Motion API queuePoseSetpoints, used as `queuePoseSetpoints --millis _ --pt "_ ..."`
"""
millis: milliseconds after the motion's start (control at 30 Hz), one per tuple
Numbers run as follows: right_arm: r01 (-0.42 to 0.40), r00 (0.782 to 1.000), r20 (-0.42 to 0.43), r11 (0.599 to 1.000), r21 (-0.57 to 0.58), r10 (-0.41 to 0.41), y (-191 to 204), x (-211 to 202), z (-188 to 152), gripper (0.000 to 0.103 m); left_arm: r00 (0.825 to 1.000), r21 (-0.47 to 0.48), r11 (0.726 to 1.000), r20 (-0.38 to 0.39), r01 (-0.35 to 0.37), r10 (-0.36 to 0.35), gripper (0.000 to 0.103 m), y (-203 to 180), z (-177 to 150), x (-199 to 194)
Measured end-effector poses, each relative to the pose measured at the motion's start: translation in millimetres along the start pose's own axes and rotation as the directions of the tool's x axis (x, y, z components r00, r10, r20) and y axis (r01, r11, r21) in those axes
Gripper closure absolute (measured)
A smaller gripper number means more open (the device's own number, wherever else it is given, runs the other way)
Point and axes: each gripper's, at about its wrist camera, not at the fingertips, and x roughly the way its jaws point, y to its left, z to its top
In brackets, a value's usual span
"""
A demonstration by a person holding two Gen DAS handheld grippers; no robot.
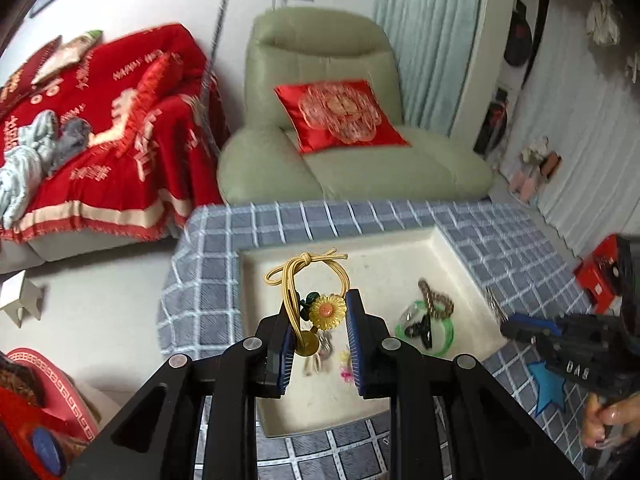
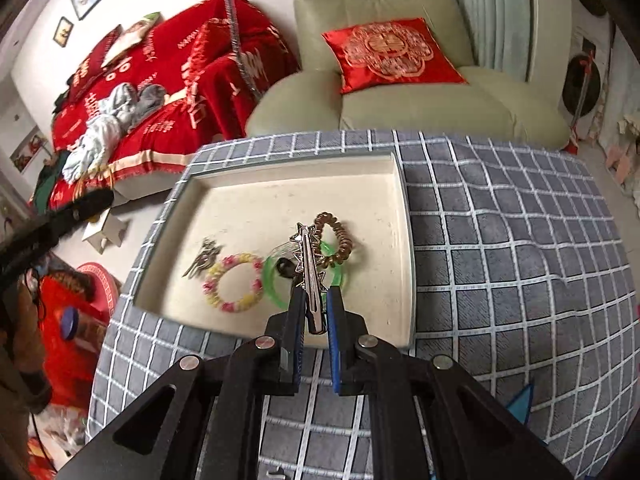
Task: Organize jewelry
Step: 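Carry the hair tie and hair clip over the white tray with both tools, then open both tools to drop the hair tie and hair clip into the tray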
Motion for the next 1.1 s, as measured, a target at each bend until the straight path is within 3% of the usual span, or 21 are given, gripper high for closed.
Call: queuePoseSetpoints --millis 233,500,833,1100 --pt "0.046 0.996 -0.078 0.999 0.020 -0.045 -10.8 40.0 -5.8 0.092 0.990 0.038 0.999 -0.141 0.005 0.000 0.063 -6.5 -38.3 50.6" --pt "0.082 0.990 -0.118 0.995 0.053 -0.075 -20.4 69.7 -2.0 0.092 0.974 0.046 0.999 -0.226 -0.003 0.014 0.063 -5.6 -52.8 83.3" --pt "0.107 0.989 -0.109 0.992 0.070 -0.099 -24.1 97.0 10.0 0.092 0.978 0.068 0.996 -0.194 -0.063 0.075 0.063 -10.3 -51.3 100.7" --pt "0.099 0.992 -0.084 0.993 0.067 -0.093 -24.9 94.3 9.0 0.091 0.980 0.106 0.989 -0.158 -0.104 0.120 0.063 -17.4 -56.5 97.3"
